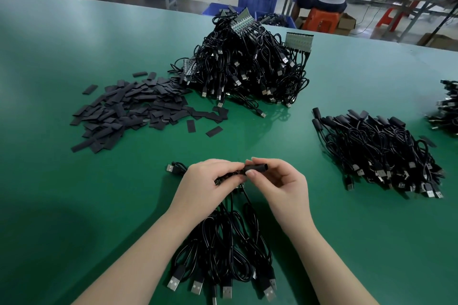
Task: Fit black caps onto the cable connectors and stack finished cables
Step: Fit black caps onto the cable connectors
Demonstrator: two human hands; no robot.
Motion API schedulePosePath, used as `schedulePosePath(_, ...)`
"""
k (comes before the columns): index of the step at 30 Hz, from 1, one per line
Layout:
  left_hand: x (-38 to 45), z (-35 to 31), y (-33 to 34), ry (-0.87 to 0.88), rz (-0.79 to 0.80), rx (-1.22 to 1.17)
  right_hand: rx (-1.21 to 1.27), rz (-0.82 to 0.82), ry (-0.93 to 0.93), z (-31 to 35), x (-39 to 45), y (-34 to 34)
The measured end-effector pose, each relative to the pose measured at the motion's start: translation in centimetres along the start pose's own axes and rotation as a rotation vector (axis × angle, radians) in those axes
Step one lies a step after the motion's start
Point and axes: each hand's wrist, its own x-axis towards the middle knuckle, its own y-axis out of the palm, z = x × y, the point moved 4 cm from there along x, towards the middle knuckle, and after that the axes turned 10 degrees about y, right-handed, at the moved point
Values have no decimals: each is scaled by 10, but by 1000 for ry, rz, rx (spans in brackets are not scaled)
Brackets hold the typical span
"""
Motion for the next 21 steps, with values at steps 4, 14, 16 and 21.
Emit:
schedulePosePath(4,-2,7,0,-112,-85,-70,63,3,60,0,1,-2)
schedulePosePath(14,0,-3,2,5,22,37,174,-65,119,-9,4,-3)
schedulePosePath(16,0,-1,2,4,-1,68,192,-50,132,-10,5,-3)
schedulePosePath(21,-3,8,-2,-110,-124,-5,273,-57,185,-14,4,3)
